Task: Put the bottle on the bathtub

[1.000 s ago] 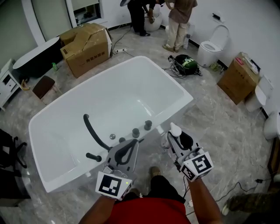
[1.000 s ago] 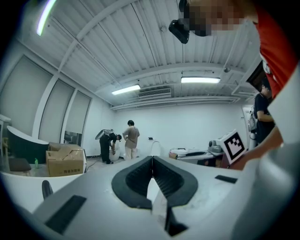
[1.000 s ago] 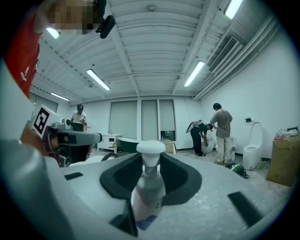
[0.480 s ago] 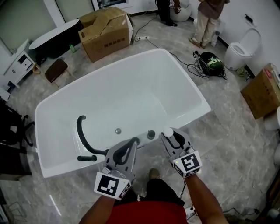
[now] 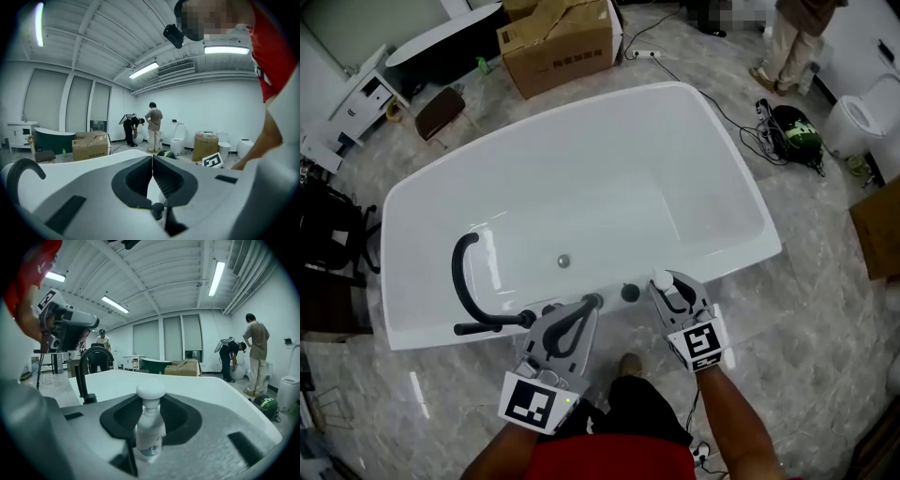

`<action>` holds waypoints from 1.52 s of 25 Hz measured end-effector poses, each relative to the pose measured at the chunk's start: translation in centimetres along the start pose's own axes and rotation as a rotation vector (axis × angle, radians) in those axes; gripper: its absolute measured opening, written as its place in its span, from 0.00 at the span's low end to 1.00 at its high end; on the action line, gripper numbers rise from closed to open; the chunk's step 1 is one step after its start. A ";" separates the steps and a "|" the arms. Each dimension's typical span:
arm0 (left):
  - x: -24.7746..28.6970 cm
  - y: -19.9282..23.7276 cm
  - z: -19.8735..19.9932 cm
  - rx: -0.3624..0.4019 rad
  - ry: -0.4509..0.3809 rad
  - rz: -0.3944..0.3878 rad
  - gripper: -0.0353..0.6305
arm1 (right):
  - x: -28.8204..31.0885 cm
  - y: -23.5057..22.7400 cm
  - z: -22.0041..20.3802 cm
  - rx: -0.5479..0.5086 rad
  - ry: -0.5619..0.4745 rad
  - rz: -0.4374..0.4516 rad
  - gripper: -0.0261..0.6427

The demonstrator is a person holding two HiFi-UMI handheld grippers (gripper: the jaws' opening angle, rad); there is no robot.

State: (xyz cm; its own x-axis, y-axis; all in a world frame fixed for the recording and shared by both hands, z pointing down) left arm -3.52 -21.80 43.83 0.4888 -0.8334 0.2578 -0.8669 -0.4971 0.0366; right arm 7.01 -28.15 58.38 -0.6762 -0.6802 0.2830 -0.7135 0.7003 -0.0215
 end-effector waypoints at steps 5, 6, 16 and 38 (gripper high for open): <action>0.3 0.4 -0.8 -0.002 0.033 0.023 0.07 | 1.1 -0.2 -1.8 0.009 0.028 0.031 0.21; 0.4 0.4 -0.9 -0.003 0.039 0.025 0.07 | 1.2 -0.1 -1.9 0.009 0.025 0.036 0.21; 0.8 -1.1 -1.6 0.015 0.070 0.013 0.07 | 1.3 0.5 -2.2 -0.036 0.003 0.068 0.23; -3.8 -3.6 1.8 0.014 -0.058 -0.055 0.07 | -9.5 4.7 10.9 0.071 -0.230 -0.025 0.19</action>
State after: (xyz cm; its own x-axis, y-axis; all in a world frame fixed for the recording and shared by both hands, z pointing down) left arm -2.05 -17.27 40.96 0.5411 -0.8170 0.1993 -0.8372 -0.5458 0.0356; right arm 8.11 -20.74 45.10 -0.6763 -0.7343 0.0586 -0.7362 0.6711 -0.0874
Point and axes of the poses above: the fingertips, and each gripper's own axes: x forward along the fingers, y to its left, z out of its top, the point moved 1 cm from there along -x, backward along the fingers, and after that the axes turned 1 degree about x, right-handed, at the moved point
